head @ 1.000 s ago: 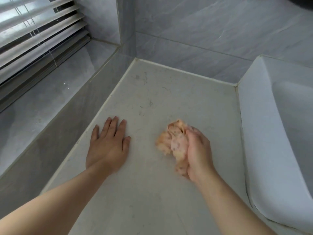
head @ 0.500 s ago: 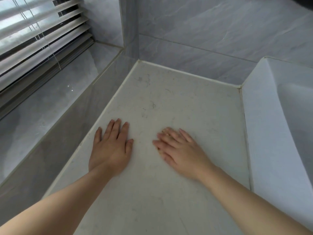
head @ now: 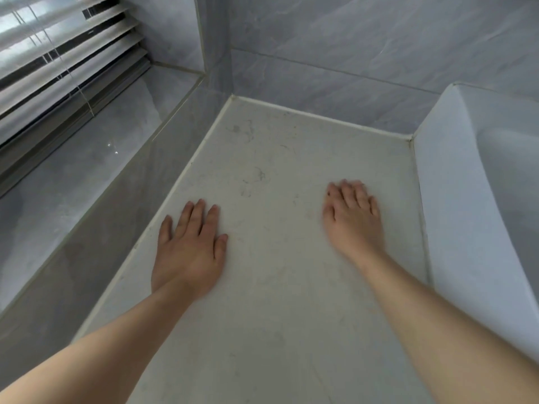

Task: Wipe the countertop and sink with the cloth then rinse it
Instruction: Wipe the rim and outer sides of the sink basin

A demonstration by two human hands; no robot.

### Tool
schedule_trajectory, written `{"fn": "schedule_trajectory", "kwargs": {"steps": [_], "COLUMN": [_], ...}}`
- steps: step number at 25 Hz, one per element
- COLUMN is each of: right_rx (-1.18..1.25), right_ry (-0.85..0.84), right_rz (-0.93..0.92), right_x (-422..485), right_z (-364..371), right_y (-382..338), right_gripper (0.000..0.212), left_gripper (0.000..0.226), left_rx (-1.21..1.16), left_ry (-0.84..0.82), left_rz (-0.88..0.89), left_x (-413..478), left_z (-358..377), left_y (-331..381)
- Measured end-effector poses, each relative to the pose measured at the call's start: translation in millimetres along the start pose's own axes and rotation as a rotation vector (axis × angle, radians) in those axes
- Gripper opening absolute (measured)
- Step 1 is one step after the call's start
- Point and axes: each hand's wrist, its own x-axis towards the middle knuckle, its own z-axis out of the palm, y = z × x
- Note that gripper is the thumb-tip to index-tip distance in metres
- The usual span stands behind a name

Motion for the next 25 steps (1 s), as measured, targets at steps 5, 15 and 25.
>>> {"fn": "schedule_trajectory", "kwargs": {"steps": [5,15,25], "right_rx": [0.076,0.334,0.216], "right_ry": [0.01,-0.028,0.003], "right_rz": [-0.64,-0.615,-0.481], "right_x": [-95,-71,58], "right_z": [20,20,24], "right_y": [-62,-68,-107], "right_gripper": [0.049,0.045,0.046], "left_gripper": [0.059,0.084,0.078], "left_rx": [-0.018,-0.022,-0.017], "left_ry": [-0.002,0.0,0.046], "left_rz": [-0.005,0.012,-0.012], "left_x": [1,2,2], "left_z": [-1,2,4], "left_y": [-1,-2,-1]}}
